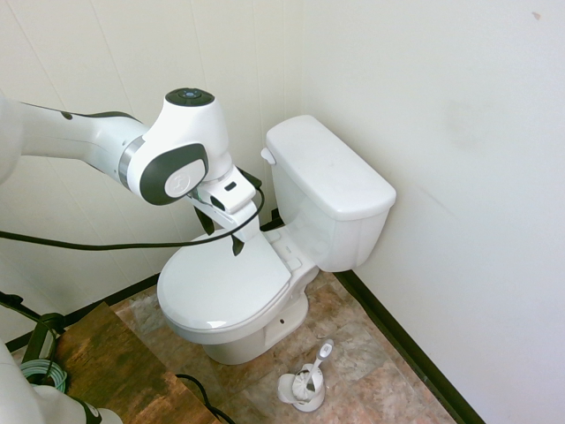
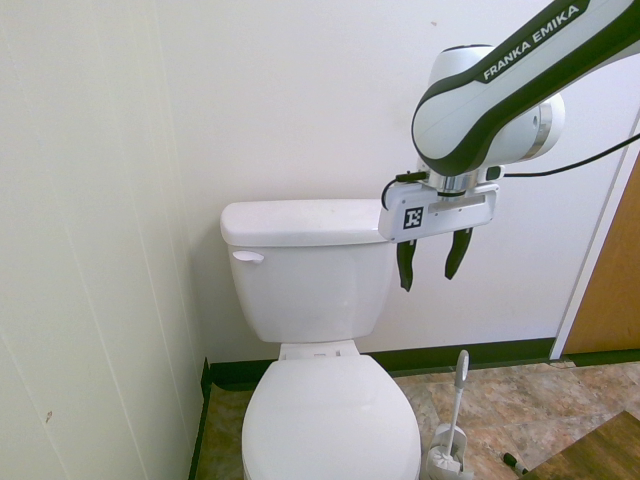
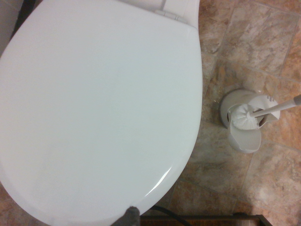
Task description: Flush the toilet
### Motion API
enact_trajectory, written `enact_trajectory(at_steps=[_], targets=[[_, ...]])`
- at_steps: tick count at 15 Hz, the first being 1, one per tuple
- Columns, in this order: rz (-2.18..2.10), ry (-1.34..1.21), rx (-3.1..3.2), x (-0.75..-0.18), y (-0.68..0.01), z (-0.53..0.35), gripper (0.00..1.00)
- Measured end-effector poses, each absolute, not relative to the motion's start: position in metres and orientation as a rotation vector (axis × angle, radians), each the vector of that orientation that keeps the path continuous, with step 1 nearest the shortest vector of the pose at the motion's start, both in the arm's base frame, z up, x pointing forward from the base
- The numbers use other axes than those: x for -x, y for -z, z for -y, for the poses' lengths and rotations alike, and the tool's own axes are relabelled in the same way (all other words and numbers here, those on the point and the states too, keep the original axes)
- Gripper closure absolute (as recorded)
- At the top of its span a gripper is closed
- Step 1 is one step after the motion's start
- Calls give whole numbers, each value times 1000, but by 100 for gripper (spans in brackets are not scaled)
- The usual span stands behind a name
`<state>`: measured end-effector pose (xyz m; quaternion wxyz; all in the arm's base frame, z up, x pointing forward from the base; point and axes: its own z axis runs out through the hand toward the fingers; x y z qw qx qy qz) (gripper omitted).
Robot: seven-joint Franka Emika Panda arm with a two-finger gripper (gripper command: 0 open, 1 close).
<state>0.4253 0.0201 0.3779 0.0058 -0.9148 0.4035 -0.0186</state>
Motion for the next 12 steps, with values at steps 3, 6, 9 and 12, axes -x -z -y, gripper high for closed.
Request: enact_trajectory(at_steps=[3, 6, 9, 12], targets=[[-1260, 52, 2861, -428, -375, -23, 0], [-1266, 92, 2837, -465, -385, -36, 0], [-1279, 130, 2782, -529, -395, -71, 0], [-1295, 205, 2700, -595, -396, -110, 0]])
